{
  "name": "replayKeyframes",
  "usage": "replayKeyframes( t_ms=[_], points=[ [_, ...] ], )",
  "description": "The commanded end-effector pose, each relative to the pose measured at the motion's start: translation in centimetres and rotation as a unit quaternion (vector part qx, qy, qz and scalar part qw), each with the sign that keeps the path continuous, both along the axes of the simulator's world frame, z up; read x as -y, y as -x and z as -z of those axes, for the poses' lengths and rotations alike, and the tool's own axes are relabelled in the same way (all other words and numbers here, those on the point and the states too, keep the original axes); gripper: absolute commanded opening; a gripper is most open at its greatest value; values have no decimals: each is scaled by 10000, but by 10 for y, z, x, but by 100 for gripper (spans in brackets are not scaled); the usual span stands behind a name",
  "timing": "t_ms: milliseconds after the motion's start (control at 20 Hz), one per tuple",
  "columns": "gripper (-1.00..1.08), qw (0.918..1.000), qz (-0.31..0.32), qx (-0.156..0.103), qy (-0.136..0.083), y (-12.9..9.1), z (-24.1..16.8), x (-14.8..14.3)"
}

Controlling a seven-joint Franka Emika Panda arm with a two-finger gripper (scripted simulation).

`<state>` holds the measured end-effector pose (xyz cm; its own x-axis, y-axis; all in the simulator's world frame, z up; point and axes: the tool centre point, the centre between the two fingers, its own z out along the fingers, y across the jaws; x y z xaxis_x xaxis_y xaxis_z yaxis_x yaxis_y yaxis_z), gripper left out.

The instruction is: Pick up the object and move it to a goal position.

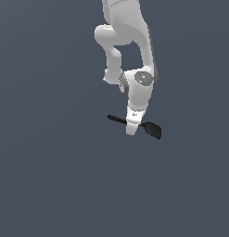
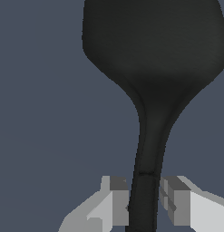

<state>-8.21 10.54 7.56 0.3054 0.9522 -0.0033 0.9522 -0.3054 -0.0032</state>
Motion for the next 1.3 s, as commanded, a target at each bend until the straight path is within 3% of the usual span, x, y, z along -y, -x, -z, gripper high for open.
replayKeyframes(
  t_ms=[0, 800, 1250],
  points=[
    [-100, 10000, -3, 12, 1, 4, -22, -10],
    [-100, 10000, -10, 13, -11, 33, -184, -85],
    [-100, 10000, -1, 17, -13, 40, -241, -111]
  ],
)
